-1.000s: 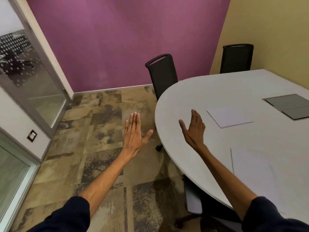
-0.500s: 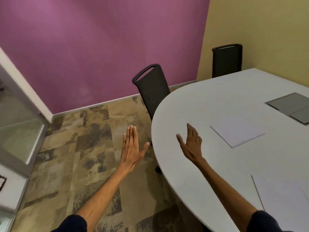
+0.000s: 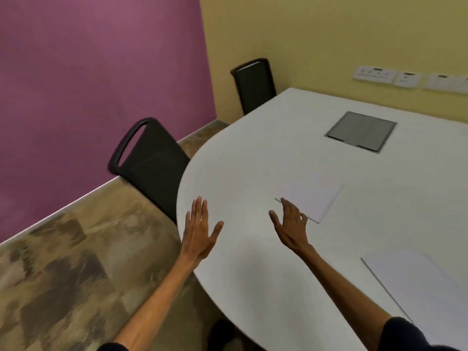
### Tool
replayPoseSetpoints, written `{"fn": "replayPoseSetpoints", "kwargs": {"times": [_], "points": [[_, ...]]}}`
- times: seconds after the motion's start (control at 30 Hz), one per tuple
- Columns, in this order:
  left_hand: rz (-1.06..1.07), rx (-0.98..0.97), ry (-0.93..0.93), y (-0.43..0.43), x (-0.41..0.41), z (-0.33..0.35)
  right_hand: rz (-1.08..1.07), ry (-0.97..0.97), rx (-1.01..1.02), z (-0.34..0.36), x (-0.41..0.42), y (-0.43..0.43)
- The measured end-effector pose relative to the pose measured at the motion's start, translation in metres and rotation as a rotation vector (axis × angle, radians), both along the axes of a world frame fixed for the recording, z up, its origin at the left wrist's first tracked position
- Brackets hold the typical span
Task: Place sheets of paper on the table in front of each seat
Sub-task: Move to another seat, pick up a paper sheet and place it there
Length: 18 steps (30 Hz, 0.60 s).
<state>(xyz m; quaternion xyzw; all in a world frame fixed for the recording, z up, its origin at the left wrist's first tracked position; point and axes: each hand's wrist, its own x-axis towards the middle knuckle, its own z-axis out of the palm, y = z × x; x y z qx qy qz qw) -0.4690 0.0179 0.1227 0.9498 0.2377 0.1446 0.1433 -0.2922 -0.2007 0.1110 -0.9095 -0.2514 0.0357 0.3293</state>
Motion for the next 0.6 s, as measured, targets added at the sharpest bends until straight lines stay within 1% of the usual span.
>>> {"fn": "replayPoseSetpoints", "kwargs": {"times": [0.1, 0.23, 0.33, 0.47, 0.6], "points": [[-0.141, -0.046, 0.014, 0.023, 0.052, -0.009, -0.127, 0.012, -0.023, -0.008, 0.023, 0.003], [-0.324, -0.059, 0.021, 0.050, 0.112, -0.008, -0.325, 0.056, -0.063, -0.011, 0.044, 0.010], [-0.447, -0.027, 0.026, 0.069, 0.148, -0.009, -0.431, 0.064, -0.059, -0.014, 0.054, 0.014], [-0.493, -0.031, 0.049, 0.078, 0.188, -0.023, -0.547, 0.089, -0.093, -0.018, 0.065, 0.014], [-0.587, 0.003, 0.141, 0.069, 0.217, -0.046, -0.630, 0.090, -0.143, -0.027, 0.082, 0.005]]}}
